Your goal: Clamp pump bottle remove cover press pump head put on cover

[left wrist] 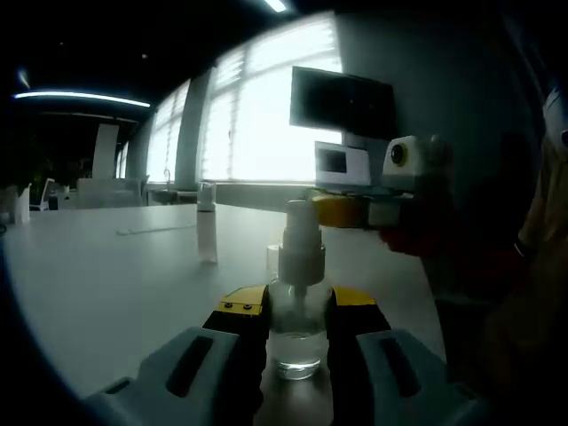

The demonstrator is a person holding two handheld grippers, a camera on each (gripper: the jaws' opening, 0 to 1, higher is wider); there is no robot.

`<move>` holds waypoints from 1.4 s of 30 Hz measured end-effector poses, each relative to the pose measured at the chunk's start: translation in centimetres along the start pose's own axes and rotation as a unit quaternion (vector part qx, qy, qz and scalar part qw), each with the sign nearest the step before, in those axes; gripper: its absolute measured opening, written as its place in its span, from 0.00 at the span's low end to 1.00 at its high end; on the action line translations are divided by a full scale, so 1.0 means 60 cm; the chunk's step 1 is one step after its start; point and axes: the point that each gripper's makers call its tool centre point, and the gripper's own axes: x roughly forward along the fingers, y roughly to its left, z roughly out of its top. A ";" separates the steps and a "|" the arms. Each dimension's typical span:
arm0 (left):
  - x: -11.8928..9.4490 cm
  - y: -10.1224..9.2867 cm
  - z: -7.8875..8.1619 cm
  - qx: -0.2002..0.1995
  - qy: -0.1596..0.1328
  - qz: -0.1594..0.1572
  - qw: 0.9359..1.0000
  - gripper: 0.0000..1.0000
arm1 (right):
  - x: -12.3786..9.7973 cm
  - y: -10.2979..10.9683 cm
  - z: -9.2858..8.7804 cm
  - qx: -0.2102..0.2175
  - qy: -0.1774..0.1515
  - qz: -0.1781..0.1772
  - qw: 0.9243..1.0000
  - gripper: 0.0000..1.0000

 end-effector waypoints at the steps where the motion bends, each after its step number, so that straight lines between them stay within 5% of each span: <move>1: 0.000 0.000 0.000 0.000 0.000 0.000 1.000 0.16 | 0.000 -0.001 -0.002 0.002 0.000 0.001 1.000 0.00; 42: 0.000 0.002 0.000 0.003 0.000 0.000 1.000 0.16 | -0.012 0.018 -0.094 0.024 0.042 0.020 0.999 0.00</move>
